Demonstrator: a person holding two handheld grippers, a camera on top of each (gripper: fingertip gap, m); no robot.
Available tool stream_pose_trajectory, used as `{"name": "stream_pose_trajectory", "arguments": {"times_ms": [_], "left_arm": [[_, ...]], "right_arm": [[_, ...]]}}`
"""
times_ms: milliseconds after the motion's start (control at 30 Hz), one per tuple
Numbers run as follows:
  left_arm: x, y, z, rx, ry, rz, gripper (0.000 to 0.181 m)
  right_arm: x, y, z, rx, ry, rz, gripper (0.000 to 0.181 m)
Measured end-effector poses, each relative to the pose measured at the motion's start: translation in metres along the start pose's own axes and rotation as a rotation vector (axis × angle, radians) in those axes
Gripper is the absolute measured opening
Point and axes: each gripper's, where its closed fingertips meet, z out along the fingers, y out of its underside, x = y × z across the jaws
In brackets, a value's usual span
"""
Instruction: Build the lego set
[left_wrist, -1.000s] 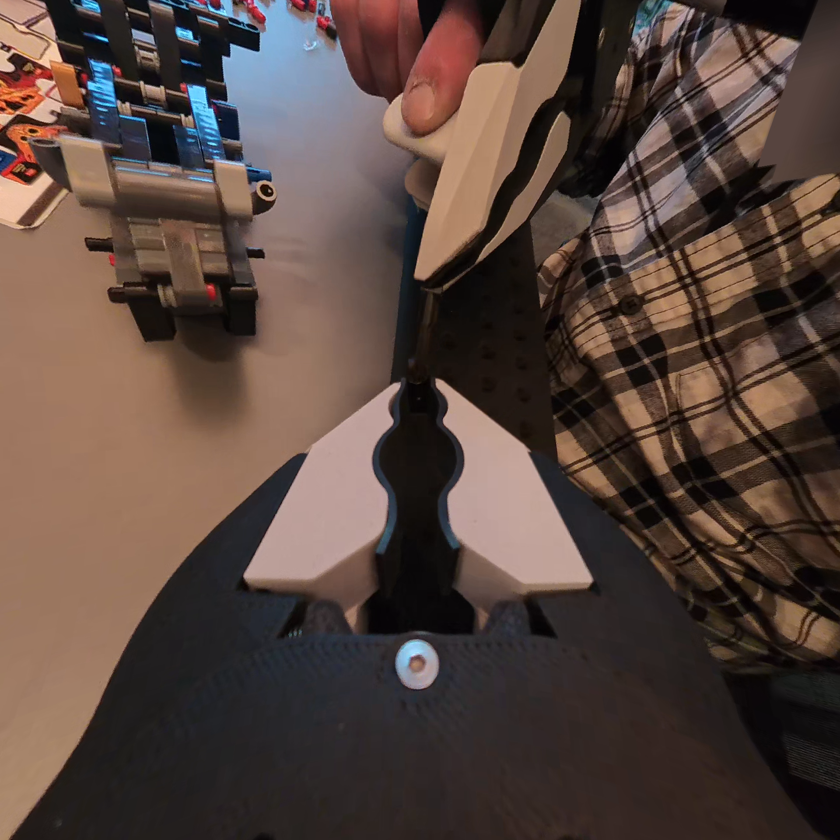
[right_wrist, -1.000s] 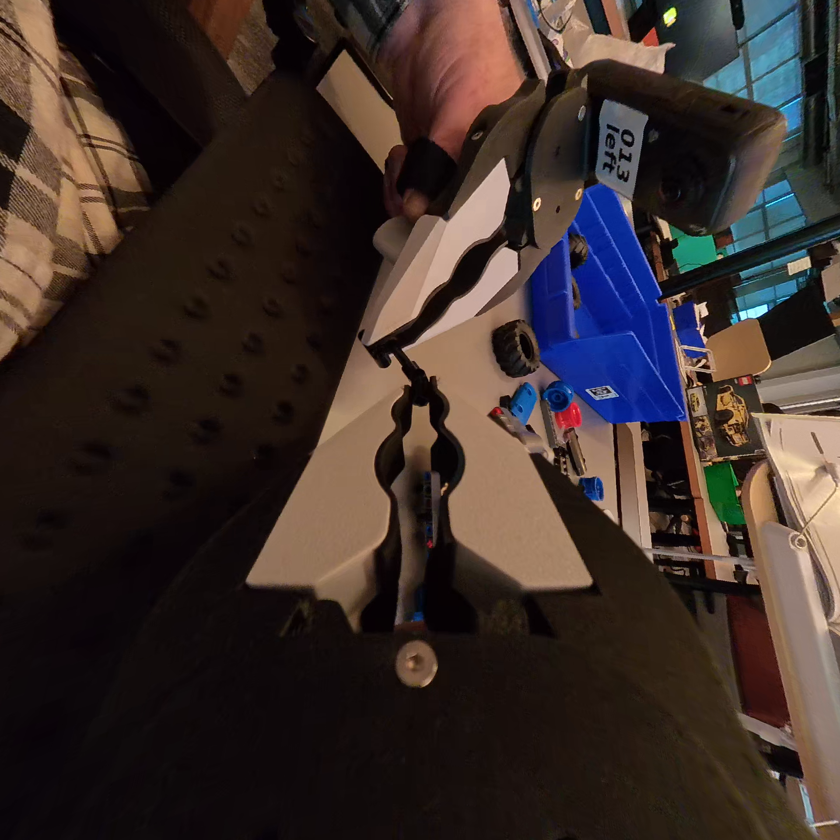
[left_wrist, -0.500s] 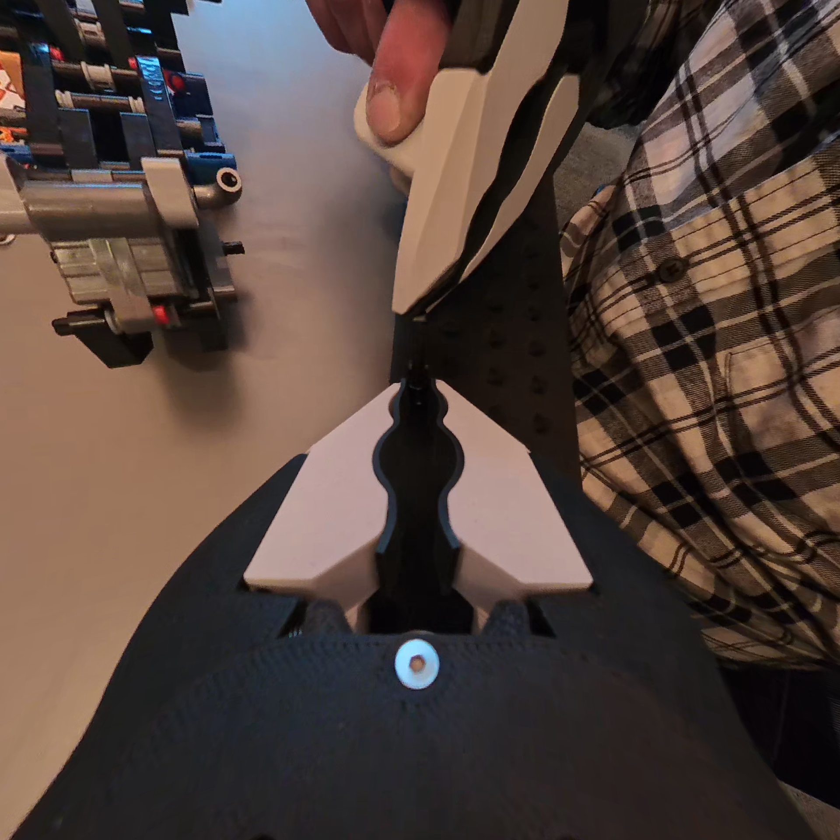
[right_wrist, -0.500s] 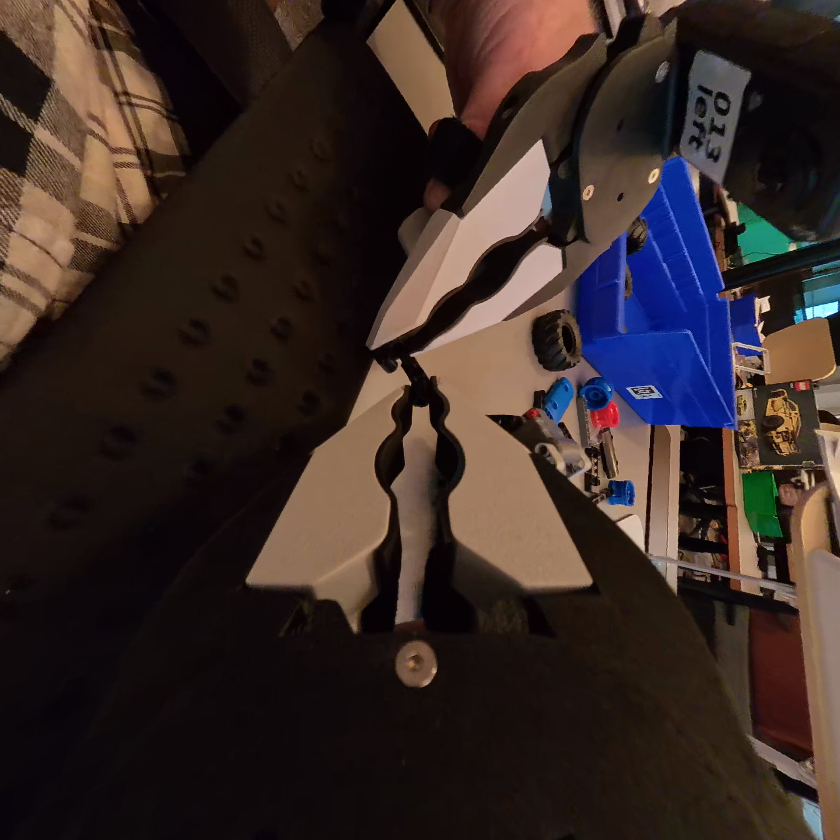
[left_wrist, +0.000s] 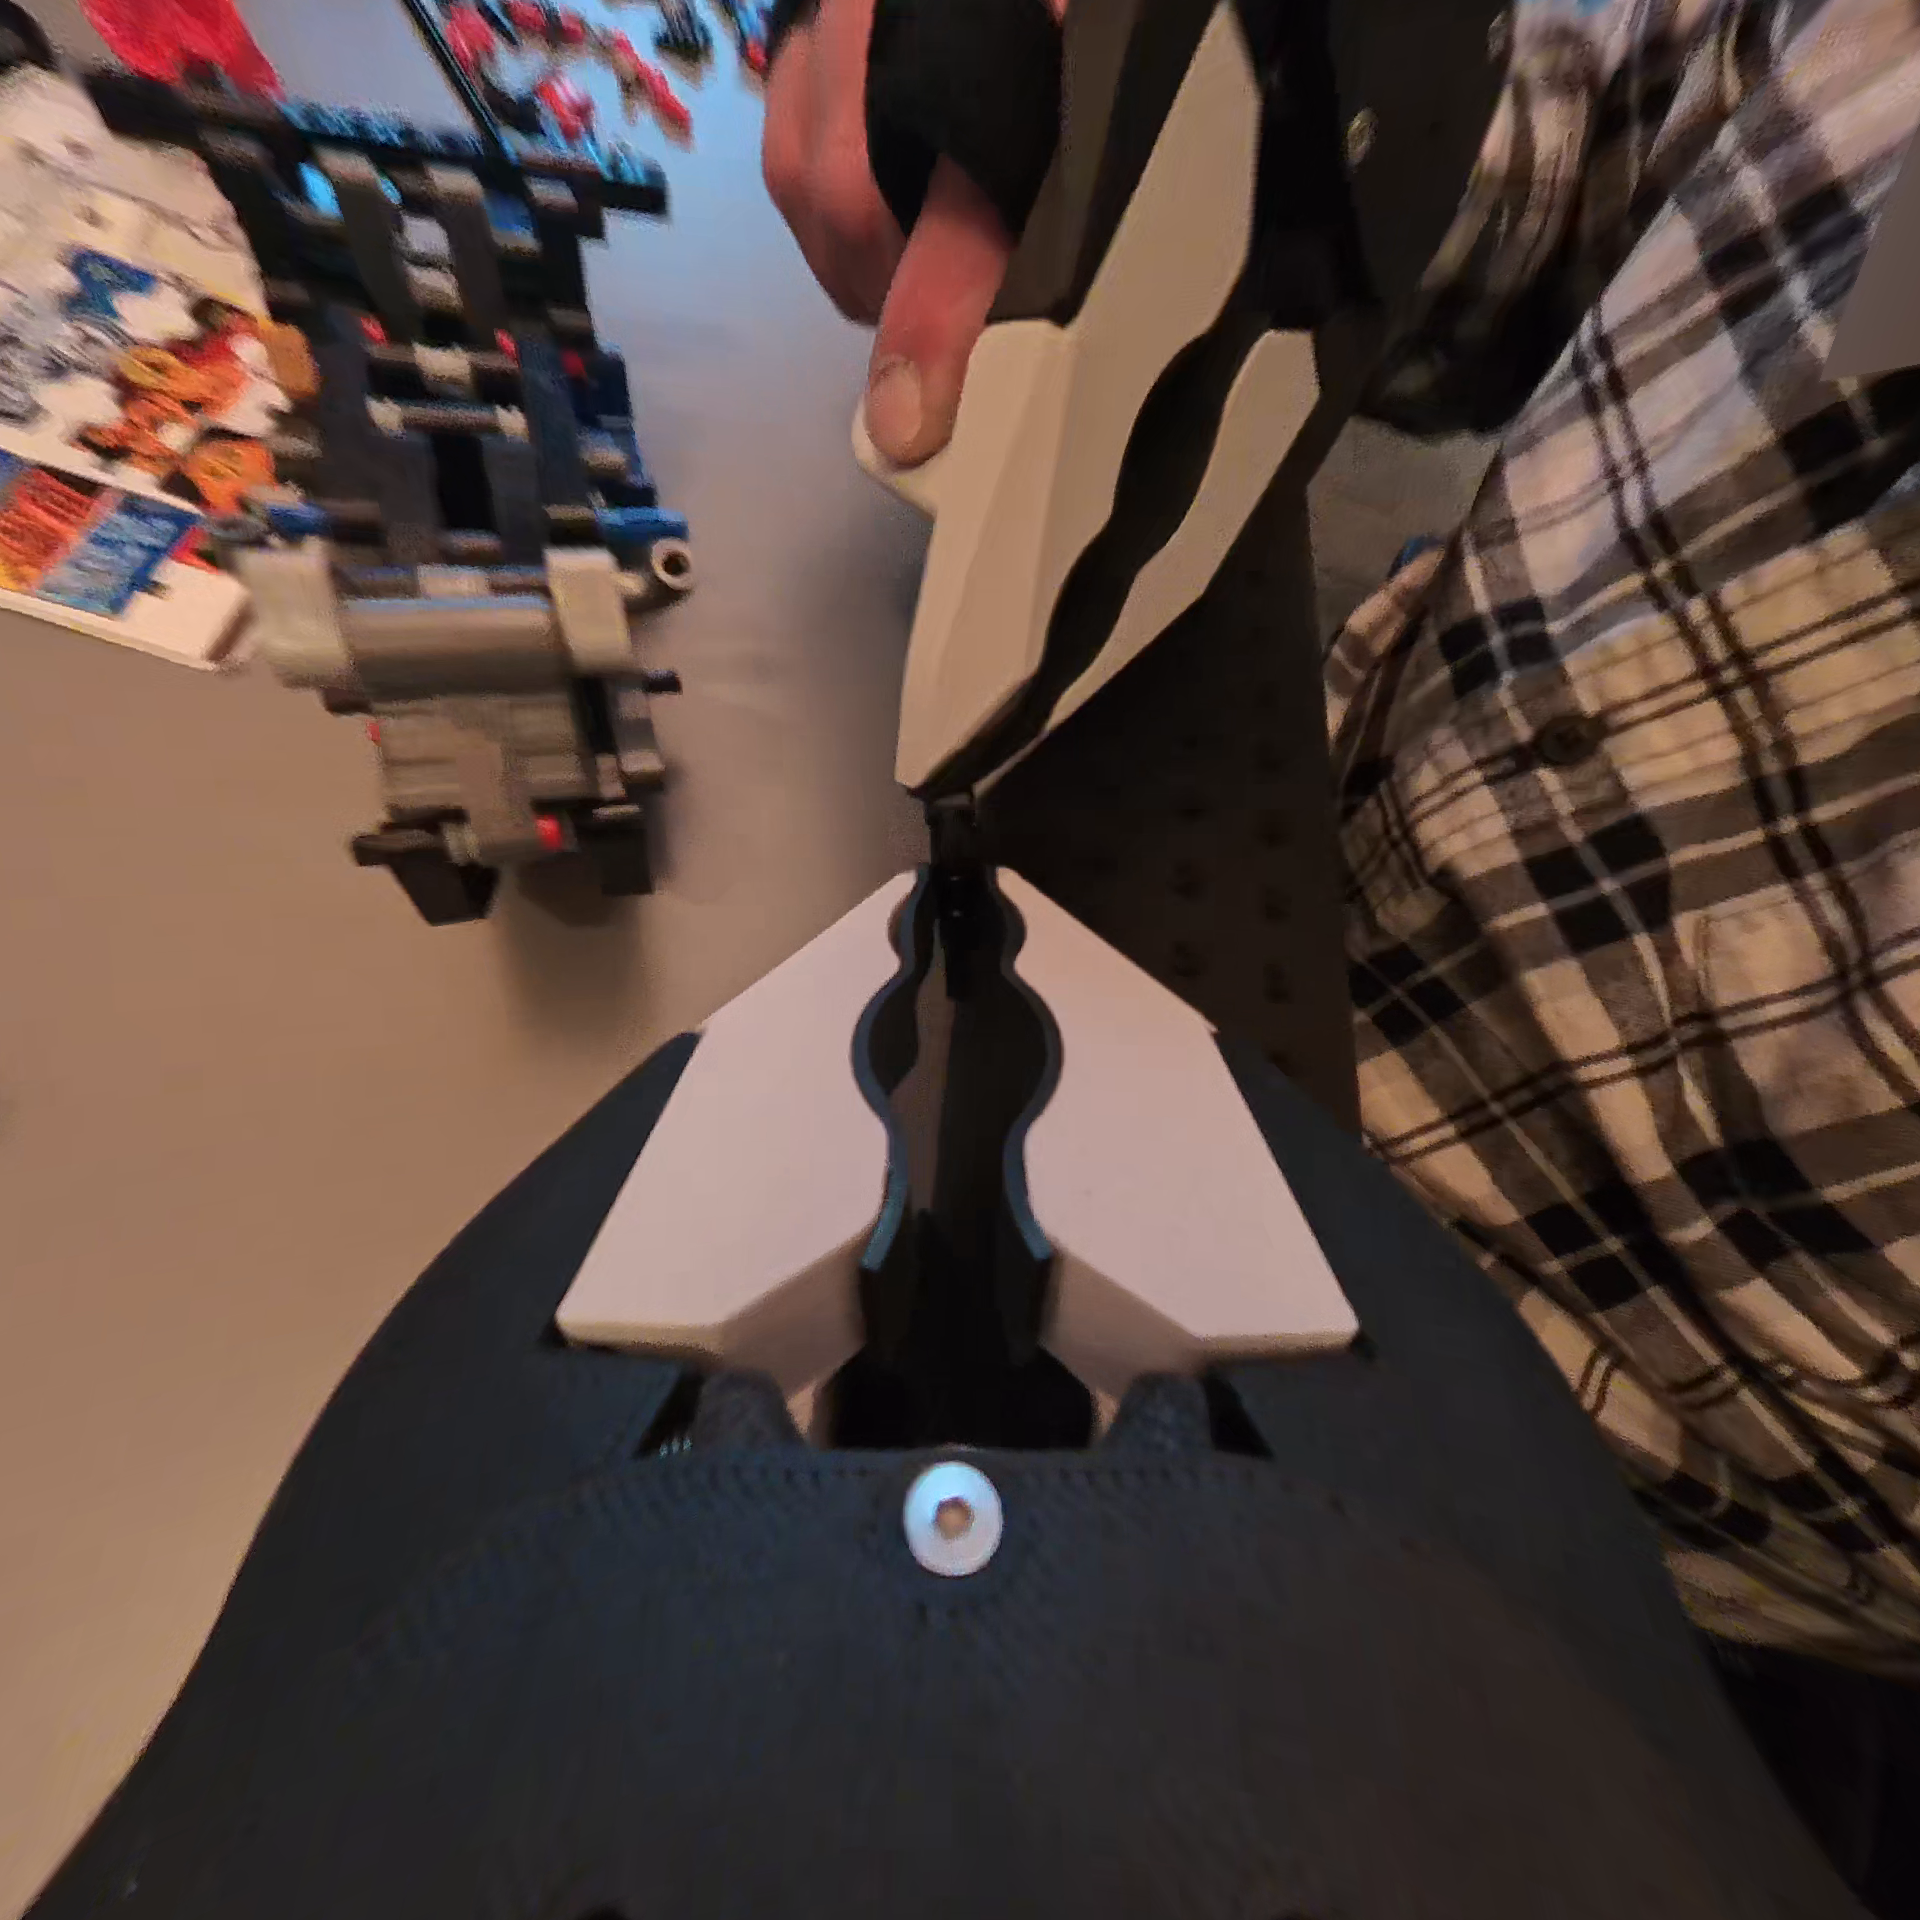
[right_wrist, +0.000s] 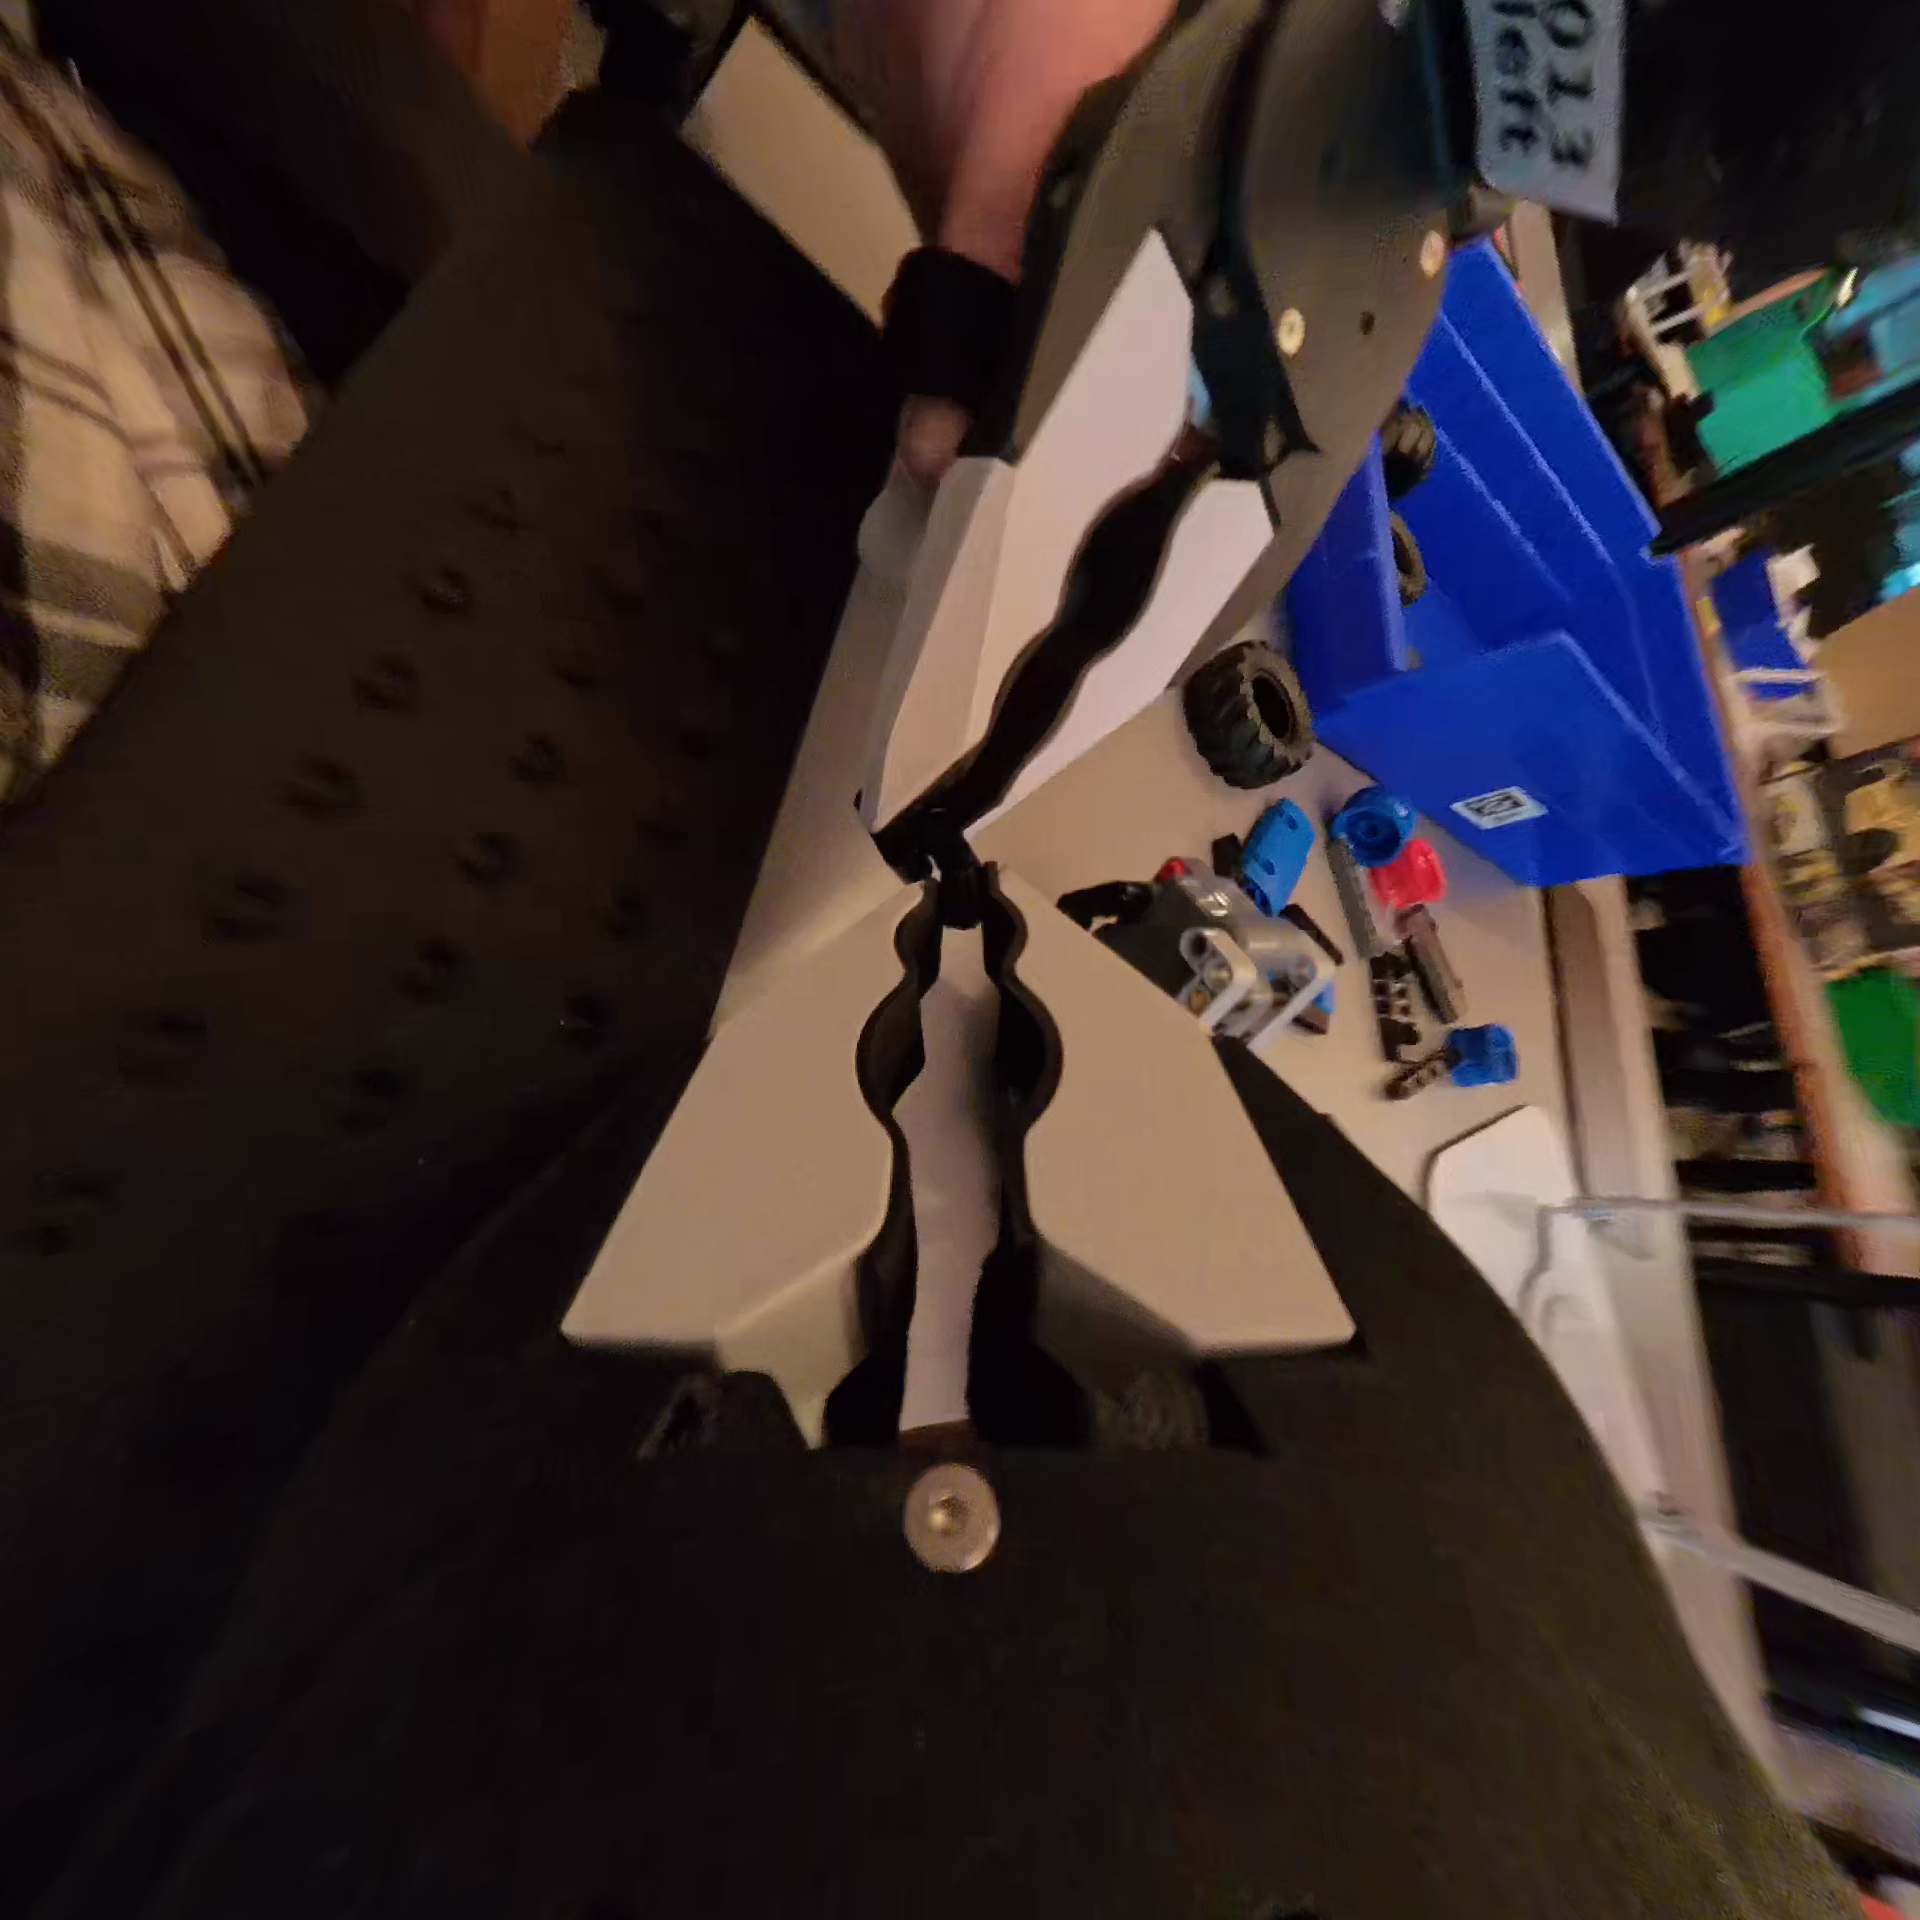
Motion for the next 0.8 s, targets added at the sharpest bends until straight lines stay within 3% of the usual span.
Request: {"name": "stream_pose_trajectory", "arguments": {"times_ms": [33, 100, 267, 800], "left_arm": [[0.000, -0.005, -0.003, 0.026, 0.009, -0.011, 0.009], [-0.004, -0.009, -0.009, 0.035, -0.005, -0.001, 0.018], [-0.005, -0.014, -0.014, 0.040, -0.035, 0.043, 0.012], [-0.003, -0.040, -0.023, 0.145, -0.073, 0.100, 0.008]], "right_arm": [[0.002, -0.001, -0.003, 0.026, -0.021, 0.066, 0.005], [0.008, 0.002, -0.004, 0.051, -0.030, 0.155, 0.005], [0.020, 0.001, -0.011, 0.103, -0.016, 0.274, 0.005], [0.039, -0.004, -0.028, 0.176, 0.067, 0.296, 0.005]]}}
